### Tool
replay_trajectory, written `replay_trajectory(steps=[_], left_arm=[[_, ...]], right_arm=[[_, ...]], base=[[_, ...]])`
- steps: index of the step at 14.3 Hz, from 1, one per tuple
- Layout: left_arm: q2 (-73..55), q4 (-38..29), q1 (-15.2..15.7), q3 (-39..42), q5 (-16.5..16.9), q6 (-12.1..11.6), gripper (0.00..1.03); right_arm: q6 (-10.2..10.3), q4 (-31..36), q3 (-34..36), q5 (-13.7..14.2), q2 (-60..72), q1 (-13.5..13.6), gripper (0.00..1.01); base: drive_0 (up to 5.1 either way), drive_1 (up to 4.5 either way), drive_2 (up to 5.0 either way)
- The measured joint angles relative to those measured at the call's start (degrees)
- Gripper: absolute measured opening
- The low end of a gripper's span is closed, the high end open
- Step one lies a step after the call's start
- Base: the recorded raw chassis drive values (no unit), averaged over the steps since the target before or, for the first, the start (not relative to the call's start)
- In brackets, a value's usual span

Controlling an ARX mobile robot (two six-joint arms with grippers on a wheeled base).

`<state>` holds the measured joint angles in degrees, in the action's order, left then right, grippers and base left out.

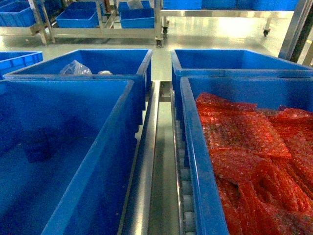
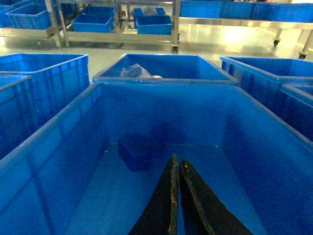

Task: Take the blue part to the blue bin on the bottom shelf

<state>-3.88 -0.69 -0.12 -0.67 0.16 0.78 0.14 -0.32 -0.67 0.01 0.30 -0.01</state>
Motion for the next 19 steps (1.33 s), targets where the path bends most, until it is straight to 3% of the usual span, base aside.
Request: replay_trajectory(steps=[6,7,14,19], left_arm=[[3.26,0.92,0.00,-0.02,-0.20,-0.11,0.02],[3.26,0.92,0.00,-0.02,-0.20,-0.11,0.09],[3.26,0.92,0.00,-0.02,-0.17,-0.20,1.00],[3.26,0.92,0.00,-0.02,-0.17,-0.17,0.98]], right_arm=[[0.02,0.04,0.00,0.00,0.00,0.00,0.98],[0.02,0.02,0.00,0.00,0.00,0.00,0.98],[0.02,0.02,0.00,0.00,0.00,0.00,0.98],[0.02,0.04,0.00,0.00,0.00,0.00,0.98]], base=[[0.0,0.00,0.0],[0.0,0.00,0.0],[0.0,0.00,0.0],[0.0,0.00,0.0]])
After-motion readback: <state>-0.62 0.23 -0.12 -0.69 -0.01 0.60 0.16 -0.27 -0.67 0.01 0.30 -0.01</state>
